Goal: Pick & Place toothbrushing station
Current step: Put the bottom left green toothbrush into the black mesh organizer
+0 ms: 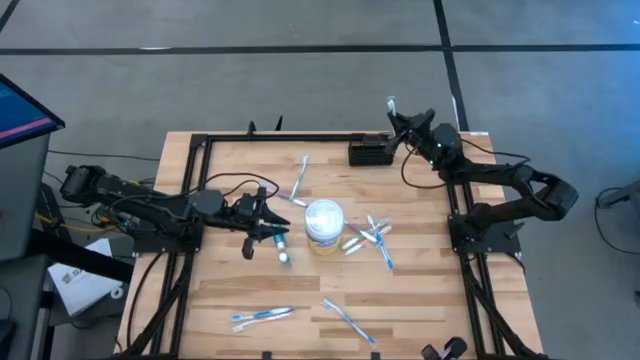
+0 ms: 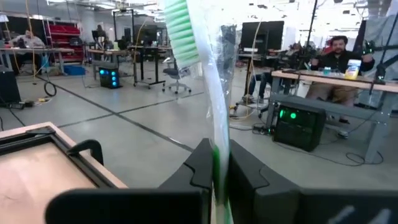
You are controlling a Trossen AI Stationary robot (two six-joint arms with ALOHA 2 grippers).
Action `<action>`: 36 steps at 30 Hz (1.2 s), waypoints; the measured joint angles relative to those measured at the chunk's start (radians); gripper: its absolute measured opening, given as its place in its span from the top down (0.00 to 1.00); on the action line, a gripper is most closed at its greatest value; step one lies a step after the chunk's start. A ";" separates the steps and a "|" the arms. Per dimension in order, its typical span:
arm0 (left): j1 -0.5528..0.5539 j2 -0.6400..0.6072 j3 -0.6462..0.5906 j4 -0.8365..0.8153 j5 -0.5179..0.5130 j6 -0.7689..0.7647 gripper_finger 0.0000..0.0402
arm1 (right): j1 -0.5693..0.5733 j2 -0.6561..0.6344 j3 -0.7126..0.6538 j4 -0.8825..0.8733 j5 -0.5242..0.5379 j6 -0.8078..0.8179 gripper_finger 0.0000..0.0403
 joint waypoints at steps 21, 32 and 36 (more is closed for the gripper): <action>-0.002 0.000 0.000 0.001 -0.007 0.018 0.80 | -0.102 0.316 0.000 0.286 -0.090 0.100 0.97; -0.001 0.000 0.000 0.001 -0.007 0.045 0.80 | -0.110 0.414 -0.014 0.417 -0.120 0.188 0.97; -0.001 0.000 0.000 0.001 -0.006 0.045 0.80 | -0.114 0.414 -0.037 0.443 -0.119 0.208 0.97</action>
